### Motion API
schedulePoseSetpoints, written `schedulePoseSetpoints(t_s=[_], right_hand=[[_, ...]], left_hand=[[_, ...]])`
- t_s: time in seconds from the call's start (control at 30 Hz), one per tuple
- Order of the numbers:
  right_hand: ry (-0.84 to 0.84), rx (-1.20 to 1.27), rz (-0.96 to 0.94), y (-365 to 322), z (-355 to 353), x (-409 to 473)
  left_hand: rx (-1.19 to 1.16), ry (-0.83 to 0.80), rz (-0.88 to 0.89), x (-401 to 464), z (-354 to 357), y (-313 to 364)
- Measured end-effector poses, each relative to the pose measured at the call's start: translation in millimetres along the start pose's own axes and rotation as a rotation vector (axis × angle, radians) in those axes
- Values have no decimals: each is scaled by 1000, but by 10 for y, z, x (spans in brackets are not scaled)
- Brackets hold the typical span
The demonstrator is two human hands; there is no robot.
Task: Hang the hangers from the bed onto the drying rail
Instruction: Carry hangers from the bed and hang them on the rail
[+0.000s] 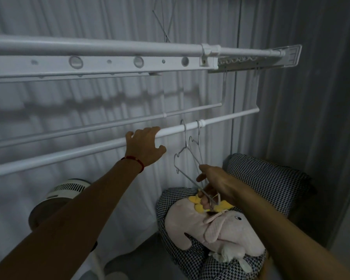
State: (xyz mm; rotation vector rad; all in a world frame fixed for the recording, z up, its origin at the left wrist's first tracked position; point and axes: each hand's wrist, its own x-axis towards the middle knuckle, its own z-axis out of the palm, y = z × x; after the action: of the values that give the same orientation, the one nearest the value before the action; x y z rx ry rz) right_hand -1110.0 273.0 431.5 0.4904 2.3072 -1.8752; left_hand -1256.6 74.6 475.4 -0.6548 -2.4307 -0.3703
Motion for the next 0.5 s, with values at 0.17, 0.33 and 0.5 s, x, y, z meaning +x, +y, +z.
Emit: schedulePoseSetpoints(t_s=[0.17,0.33,0.5], right_hand=[[-5,-32,1,50,20,89],[6,-78,26,75,-6,125],[17,-125,37,115,9,152]], left_hand=[[-7,24,2,-3,44,-21],[-24,20,6,11,61,-41],[-35,20,3,13,52,-24]])
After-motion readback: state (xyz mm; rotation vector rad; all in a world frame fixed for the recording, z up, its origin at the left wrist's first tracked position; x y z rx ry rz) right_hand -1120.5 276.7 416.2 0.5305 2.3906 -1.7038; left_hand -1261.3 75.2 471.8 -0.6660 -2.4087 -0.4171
